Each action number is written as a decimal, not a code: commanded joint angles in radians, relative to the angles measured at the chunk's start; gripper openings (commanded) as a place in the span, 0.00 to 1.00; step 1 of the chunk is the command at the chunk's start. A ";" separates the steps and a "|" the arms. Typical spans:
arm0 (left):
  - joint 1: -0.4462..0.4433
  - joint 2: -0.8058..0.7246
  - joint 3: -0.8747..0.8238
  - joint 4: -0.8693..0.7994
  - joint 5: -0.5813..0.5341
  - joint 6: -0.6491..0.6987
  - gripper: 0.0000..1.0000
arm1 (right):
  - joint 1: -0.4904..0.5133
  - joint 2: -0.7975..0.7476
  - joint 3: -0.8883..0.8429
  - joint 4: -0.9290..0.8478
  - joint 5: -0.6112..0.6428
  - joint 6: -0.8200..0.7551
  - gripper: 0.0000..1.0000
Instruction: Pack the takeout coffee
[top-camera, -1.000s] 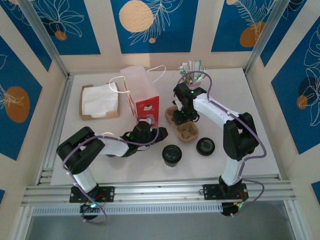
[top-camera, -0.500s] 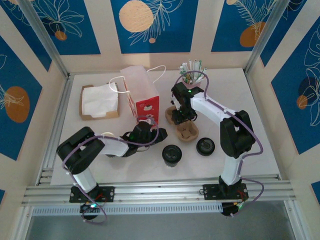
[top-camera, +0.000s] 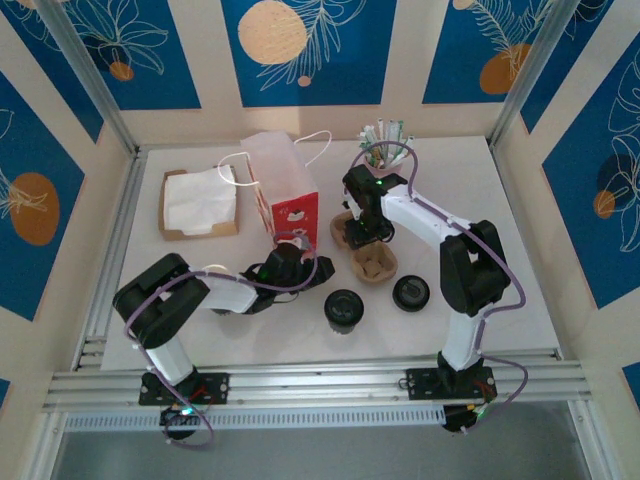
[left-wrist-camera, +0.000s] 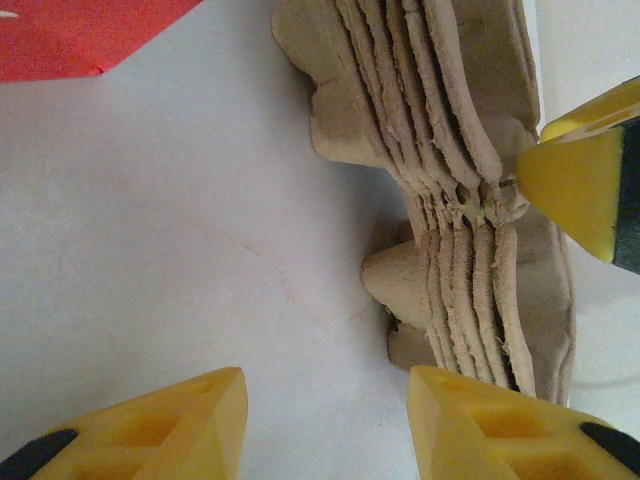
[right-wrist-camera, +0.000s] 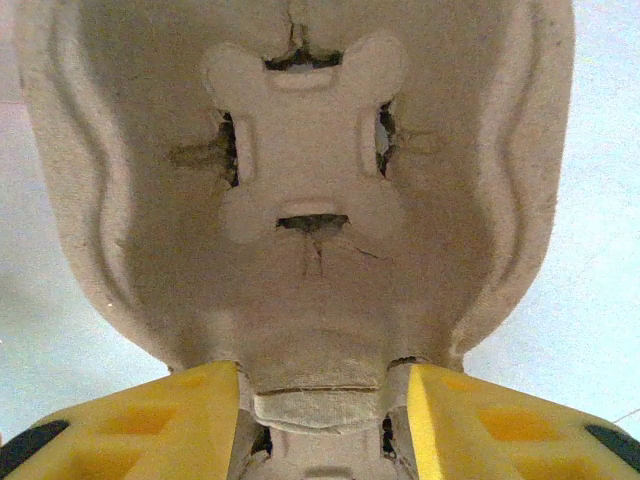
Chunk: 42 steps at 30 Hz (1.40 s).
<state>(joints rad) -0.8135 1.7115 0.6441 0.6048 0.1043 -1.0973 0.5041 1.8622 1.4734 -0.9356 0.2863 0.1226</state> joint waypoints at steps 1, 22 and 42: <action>0.007 -0.015 0.022 -0.014 0.005 0.021 0.46 | 0.006 0.019 0.024 -0.024 0.005 -0.012 0.49; 0.007 -0.013 0.023 -0.011 0.006 0.020 0.46 | 0.008 0.031 0.024 -0.025 -0.010 -0.008 0.44; 0.007 0.008 0.052 0.019 0.006 0.013 0.47 | 0.005 -0.036 0.013 -0.045 -0.034 0.030 0.36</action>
<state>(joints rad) -0.8135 1.7115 0.6685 0.6052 0.1043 -1.0935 0.5049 1.8740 1.4738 -0.9432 0.2821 0.1318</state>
